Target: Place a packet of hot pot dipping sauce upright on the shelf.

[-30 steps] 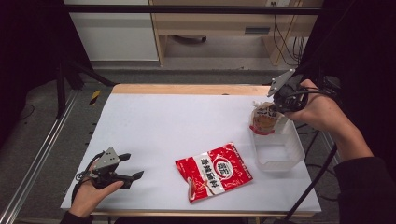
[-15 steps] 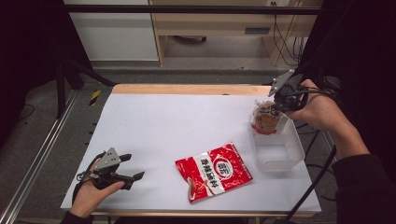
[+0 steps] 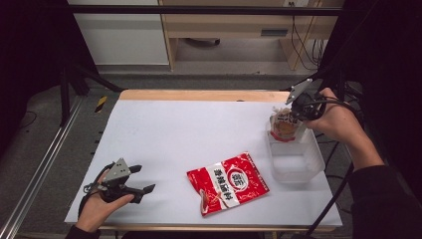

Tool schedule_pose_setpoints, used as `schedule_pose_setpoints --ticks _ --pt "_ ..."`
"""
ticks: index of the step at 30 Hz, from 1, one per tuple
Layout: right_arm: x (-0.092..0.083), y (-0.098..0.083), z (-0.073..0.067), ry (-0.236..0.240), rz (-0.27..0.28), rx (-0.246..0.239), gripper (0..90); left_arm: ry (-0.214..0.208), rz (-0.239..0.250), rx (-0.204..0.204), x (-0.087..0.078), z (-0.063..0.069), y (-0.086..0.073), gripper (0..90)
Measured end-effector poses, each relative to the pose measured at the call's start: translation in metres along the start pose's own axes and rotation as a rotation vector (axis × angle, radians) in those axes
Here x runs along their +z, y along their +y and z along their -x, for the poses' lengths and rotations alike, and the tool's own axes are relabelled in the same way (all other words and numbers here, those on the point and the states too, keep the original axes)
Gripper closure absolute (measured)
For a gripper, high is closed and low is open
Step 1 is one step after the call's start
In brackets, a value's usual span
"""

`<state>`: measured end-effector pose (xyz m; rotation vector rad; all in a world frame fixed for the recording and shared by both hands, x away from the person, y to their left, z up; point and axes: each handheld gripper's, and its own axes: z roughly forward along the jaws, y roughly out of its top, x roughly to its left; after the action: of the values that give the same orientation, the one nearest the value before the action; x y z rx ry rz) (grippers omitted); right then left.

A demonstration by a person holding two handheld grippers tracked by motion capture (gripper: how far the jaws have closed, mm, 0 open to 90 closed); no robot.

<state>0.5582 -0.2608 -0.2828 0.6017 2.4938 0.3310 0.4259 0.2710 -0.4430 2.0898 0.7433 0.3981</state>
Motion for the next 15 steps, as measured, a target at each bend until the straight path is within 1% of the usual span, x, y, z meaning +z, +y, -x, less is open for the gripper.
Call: schedule_pose_setpoints --ticks 4,15 --pt "0.004 -0.001 0.0 -0.008 0.004 0.002 87.9 -0.002 -0.002 0.003 0.001 0.001 0.0 15.1" --pt "0.012 -0.006 -0.006 0.026 -0.002 0.003 87.8 -0.007 -0.007 0.009 0.002 0.003 0.0 15.1"
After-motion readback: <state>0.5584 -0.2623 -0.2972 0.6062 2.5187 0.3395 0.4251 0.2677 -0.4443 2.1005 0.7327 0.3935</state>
